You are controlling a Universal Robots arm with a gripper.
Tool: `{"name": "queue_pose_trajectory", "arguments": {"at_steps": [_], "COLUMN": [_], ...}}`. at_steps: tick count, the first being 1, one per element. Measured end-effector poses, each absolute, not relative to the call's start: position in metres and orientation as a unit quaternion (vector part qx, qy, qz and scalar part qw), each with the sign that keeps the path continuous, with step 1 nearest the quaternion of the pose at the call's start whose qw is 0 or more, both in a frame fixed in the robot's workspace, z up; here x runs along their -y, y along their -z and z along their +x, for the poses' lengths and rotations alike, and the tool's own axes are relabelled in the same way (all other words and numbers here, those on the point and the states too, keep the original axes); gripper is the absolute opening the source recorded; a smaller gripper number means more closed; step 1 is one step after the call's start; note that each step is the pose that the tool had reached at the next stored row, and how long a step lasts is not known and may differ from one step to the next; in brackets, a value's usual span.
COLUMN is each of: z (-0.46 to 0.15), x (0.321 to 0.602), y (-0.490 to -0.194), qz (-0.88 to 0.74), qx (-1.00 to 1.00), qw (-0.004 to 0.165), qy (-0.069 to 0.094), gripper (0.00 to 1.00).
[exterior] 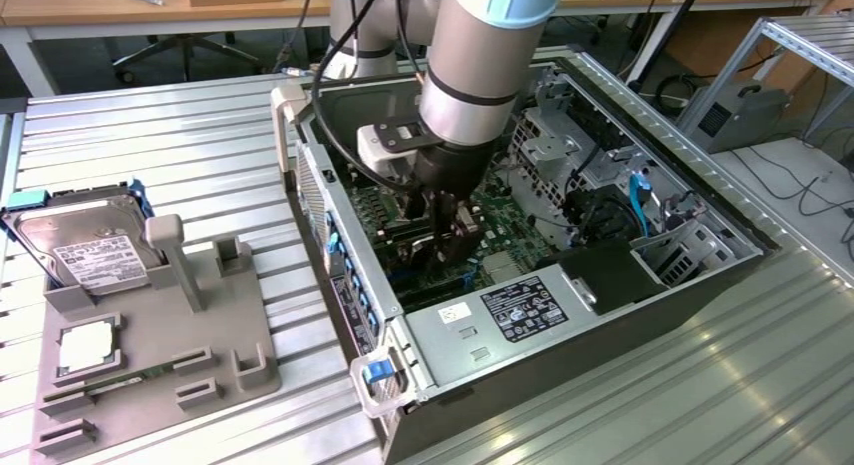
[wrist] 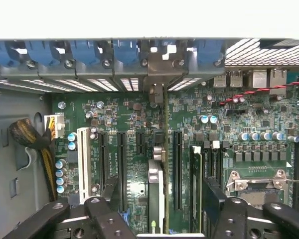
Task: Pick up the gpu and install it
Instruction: 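Insert the gpu into the slot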
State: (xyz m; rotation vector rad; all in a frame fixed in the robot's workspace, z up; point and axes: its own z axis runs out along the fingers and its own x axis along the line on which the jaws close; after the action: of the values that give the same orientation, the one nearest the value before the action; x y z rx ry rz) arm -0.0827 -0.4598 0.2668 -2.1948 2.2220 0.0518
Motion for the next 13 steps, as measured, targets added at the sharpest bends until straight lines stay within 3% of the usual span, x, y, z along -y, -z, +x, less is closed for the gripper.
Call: {"name": "queue_pose_trajectory", "arguments": {"at_steps": [13], "z": [-0.083], "x": [0.459], "y": [-0.318], "qz": [-0.703], "qx": [-0.711], "qw": [0.008], "qy": [-0.016], "gripper": [0.76]}}
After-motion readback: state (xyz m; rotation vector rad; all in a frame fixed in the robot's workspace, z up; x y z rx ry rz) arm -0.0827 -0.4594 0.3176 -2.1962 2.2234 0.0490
